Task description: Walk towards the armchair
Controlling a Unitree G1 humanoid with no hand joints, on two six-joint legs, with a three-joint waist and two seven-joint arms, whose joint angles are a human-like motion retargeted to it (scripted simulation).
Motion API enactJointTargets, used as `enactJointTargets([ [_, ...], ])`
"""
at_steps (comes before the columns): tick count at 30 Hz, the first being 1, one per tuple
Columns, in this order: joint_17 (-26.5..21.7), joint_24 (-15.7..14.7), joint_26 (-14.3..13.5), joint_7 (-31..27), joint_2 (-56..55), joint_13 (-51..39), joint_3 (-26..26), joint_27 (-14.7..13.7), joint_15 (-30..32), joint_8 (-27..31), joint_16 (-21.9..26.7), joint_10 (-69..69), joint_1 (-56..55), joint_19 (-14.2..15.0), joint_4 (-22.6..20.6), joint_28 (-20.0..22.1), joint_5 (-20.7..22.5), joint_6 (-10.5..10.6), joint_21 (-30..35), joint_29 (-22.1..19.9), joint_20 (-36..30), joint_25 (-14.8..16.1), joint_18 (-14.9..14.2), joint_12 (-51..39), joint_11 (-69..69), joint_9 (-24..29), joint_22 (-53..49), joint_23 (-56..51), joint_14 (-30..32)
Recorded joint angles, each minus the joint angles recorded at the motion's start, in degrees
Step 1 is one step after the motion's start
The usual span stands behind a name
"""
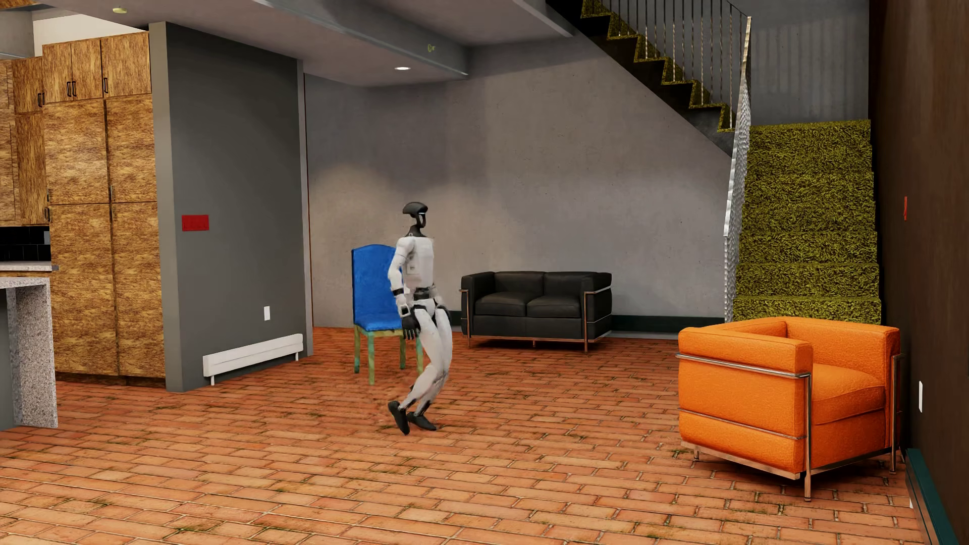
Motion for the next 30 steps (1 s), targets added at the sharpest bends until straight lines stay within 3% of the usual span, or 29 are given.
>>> enactJointTargets([
  [1,-0.2,0.0,0.0,0.0,-3.6,2.5,-3.8,0.0,5.0,0.0,0.1,-2.4,4.2,0.0,0.9,0.0,0.5,0.8,2.2,0.0,1.2,0.0,0.0,-2.4,-12.4,0.2,-6.1,2.0,0.4],
  [2,-0.2,0.0,0.0,0.0,-5.6,5.4,-6.3,0.0,3.9,0.0,0.3,-4.5,9.0,0.0,1.9,0.0,0.5,1.2,4.0,0.0,3.8,0.0,0.0,-4.1,-24.4,0.1,-11.9,3.6,-0.9],
  [3,-0.4,0.0,0.0,0.0,-7.8,7.6,-8.9,0.0,-8.5,0.0,1.0,-5.9,12.2,0.0,2.2,0.0,-0.5,1.1,5.4,0.0,4.9,0.0,0.0,-6.9,-34.3,-0.5,-16.1,4.9,-2.2],
  [4,-1.0,0.0,0.0,0.0,-10.3,9.6,-11.6,0.0,-25.9,0.0,1.7,-5.6,14.1,0.0,2.6,0.0,-2.1,0.5,7.6,0.0,6.7,0.0,0.0,-9.4,-37.5,-1.0,-19.2,4.9,-3.8],
  [5,-1.2,0.0,0.0,0.0,-11.9,11.4,-14.0,0.0,-34.6,0.0,2.3,-5.3,16.6,0.0,4.0,0.0,-2.8,0.8,6.7,0.0,8.7,0.0,0.0,-10.9,-36.5,-1.3,-21.6,4.4,-4.6],
  [6,-1.8,0.0,0.0,0.0,-12.9,12.4,-17.4,0.0,-32.7,0.0,2.5,-4.6,19.5,0.0,4.6,0.0,-3.9,0.1,8.4,0.0,10.7,0.0,0.0,-11.3,-36.5,-0.7,-22.7,5.2,-3.2],
  [7,-2.1,0.0,0.0,0.0,-14.2,13.7,-17.5,0.0,-23.4,0.0,2.3,-3.3,22.4,0.0,5.8,0.0,-1.8,1.0,8.7,0.0,11.9,0.0,0.0,-10.4,-35.4,-1.4,-22.2,5.9,0.4],
  [8,-1.7,0.0,0.0,0.0,-15.0,14.9,-18.5,0.0,-9.6,0.0,2.1,2.0,21.6,0.0,8.0,0.0,0.2,1.8,6.5,0.0,12.8,0.0,0.0,-8.8,-34.0,-2.6,-21.0,6.5,7.8],
  [9,-1.4,0.0,0.0,0.0,-16.4,14.8,-16.8,0.0,-1.5,0.0,1.2,11.6,18.3,0.0,10.5,0.0,3.2,3.8,7.2,0.0,11.4,0.0,0.0,-7.8,-28.7,-3.2,-17.7,7.7,17.8],
  [10,-1.4,0.0,0.0,0.0,-13.3,14.1,-15.6,0.0,-0.5,0.0,0.2,21.3,15.8,0.0,11.4,0.0,5.3,4.4,7.1,0.0,9.5,0.0,0.0,-6.5,-24.9,-2.2,-12.6,8.4,24.4],
  [11,-1.0,0.0,0.0,0.0,-10.5,11.2,-14.2,0.0,-1.2,0.0,-0.2,33.4,8.8,0.0,12.9,0.0,8.3,5.3,5.3,0.0,6.3,0.0,0.0,-6.9,-24.2,-1.0,-7.1,8.6,22.6],
  [13,-1.2,0.0,0.0,0.0,1.6,5.6,-8.4,0.0,-8.6,0.0,-0.9,44.6,-2.4,0.0,11.5,0.0,10.5,4.6,3.2,0.0,-2.2,0.0,0.0,-7.0,-29.1,0.3,4.4,3.5,4.4],
  [15,-1.2,0.0,0.0,0.0,12.4,-0.4,0.4,0.0,-17.0,0.0,-0.4,37.9,-11.0,0.0,7.7,0.0,7.4,1.3,-0.5,0.0,-5.3,0.0,0.0,-2.6,-34.1,0.1,10.0,-3.0,-1.8],
  [18,-1.9,0.0,0.0,0.0,22.4,-9.5,11.0,0.0,-26.3,0.0,0.7,5.2,-17.2,0.0,8.2,0.0,3.9,-1.1,-8.7,0.0,-6.2,0.0,0.0,3.7,-39.1,-1.0,14.2,-13.9,0.9],
  [19,-2.4,0.0,0.0,0.0,24.0,-12.6,12.1,0.0,-29.4,0.0,0.8,-4.2,-18.5,0.0,8.7,0.0,4.0,-0.9,-11.1,0.0,-6.6,0.0,0.0,5.1,-39.8,-2.0,15.3,-17.2,6.5],
  [20,-2.6,0.0,0.0,0.0,25.4,-15.0,12.3,0.0,-32.1,0.0,0.9,-25.8,-20.8,0.0,9.3,0.0,2.8,-1.1,-13.4,0.0,-7.0,0.0,0.0,6.7,-39.3,-3.0,15.4,-18.9,25.2],
  [21,-3.4,0.0,0.0,0.0,27.5,-16.4,12.6,0.0,-33.7,0.0,0.9,-29.1,-22.8,0.0,9.2,0.0,1.7,-1.2,-15.1,0.0,-7.4,0.0,0.0,7.9,-38.6,-3.4,15.6,-22.0,24.0],
  [22,-3.3,0.0,0.0,0.0,29.8,-16.4,13.0,0.0,-33.5,0.0,0.7,-7.5,-25.6,0.0,9.2,0.0,1.2,-1.1,-17.5,0.0,-7.2,0.0,0.0,8.7,-37.0,-3.1,15.9,-24.4,7.8],
  [23,-2.7,0.0,0.0,0.0,31.4,-14.3,14.0,0.0,-32.1,0.0,0.9,-1.9,-26.6,0.0,9.5,0.0,0.8,-0.8,-19.8,0.0,-9.6,0.0,0.0,8.9,-33.9,-4.1,16.6,-26.6,9.1],
  [24,-1.7,0.0,0.0,0.0,32.3,-13.1,15.3,0.0,-27.0,0.0,0.5,4.4,-26.9,0.0,9.1,0.0,-1.0,-2.0,-20.0,0.0,-6.7,0.0,0.0,9.5,-28.9,-4.6,17.4,-24.8,12.5],
  [25,0.3,0.0,0.0,0.0,32.6,-10.5,14.7,0.0,-17.3,0.0,0.7,9.6,-24.5,0.0,6.3,0.0,-3.3,-3.9,-20.0,0.0,-6.4,0.0,0.0,9.2,-21.5,-4.2,18.4,-21.2,11.5],
  [26,1.1,0.0,0.0,0.0,29.1,-8.1,14.6,0.0,-8.4,0.0,1.0,9.8,-21.1,0.0,4.2,0.0,-3.9,-4.0,-16.3,0.0,-3.8,0.0,0.0,8.2,-10.8,-3.9,17.0,-17.6,7.7],
  [27,1.6,0.0,0.0,0.0,21.8,-7.4,15.6,0.0,-4.3,0.0,0.1,8.8,-17.6,0.0,1.9,0.0,-4.4,-4.3,-12.0,0.0,-1.4,0.0,0.0,7.0,3.2,-3.9,15.5,-13.8,7.1],
  [28,2.0,0.0,0.0,0.0,16.6,-9.8,14.9,0.0,-5.0,0.0,-0.3,6.5,-12.7,0.0,0.3,0.0,-3.5,-4.2,-8.4,0.0,0.6,0.0,0.0,5.2,14.1,-2.9,12.4,1.0,7.5],
  [30,2.0,0.0,0.0,0.0,8.6,-6.5,8.8,0.0,-6.1,0.0,-1.4,1.7,-3.0,0.0,-0.6,0.0,-1.5,-2.6,-3.1,0.0,2.7,0.0,0.0,1.1,18.6,-1.2,5.6,7.8,4.9],
])
